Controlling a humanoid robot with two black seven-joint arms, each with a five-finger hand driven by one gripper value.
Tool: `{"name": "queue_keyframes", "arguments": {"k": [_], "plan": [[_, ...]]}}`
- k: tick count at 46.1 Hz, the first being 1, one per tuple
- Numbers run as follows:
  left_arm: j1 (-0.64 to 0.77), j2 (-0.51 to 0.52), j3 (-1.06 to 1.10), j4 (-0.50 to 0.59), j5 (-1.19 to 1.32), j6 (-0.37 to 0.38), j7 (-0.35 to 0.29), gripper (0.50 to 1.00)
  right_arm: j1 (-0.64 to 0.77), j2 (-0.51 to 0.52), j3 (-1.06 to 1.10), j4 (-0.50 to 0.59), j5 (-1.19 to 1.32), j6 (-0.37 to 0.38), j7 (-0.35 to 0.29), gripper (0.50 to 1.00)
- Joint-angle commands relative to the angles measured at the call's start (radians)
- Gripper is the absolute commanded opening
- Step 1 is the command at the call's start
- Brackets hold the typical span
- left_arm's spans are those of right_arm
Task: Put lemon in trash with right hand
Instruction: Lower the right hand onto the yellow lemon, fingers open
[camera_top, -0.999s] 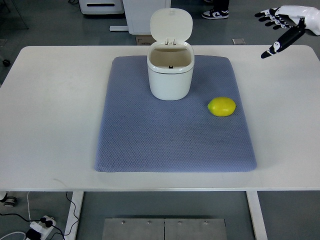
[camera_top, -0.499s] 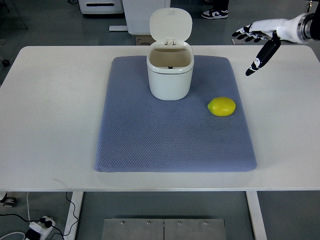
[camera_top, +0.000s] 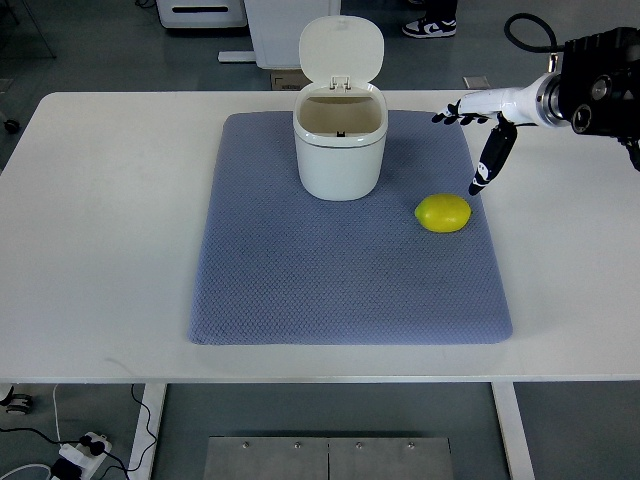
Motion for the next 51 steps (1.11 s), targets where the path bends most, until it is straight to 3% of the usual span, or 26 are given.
{"name": "queue_keyframes", "arguments": {"k": [1,12,31,51], "plan": [[0.0,0.0,0.0,0.0,0.0,0.0,0.001,1.0,0.0,0.014,-0.009,0.002,0.016,-0.008,-0.008,0.977],[0.0,0.0,0.0,-0.001,0.0,0.0,0.001,1.0,-0.029,0.086,-0.021,0.005,0.072,-0.055,-0.011,0.962],[0.0,0.0,0.0,0.0,0.0,0.0,0.0,1.0,-0.092,0.121,-0.021,0.007,0.086,-0.098,-0.021,0.958],[0.0,0.0,0.0,0.0,0.0,0.0,0.0,1.0,-0.152,0.121,-0.021,-0.002,0.075,-0.118,-0.014,0.824]]}}
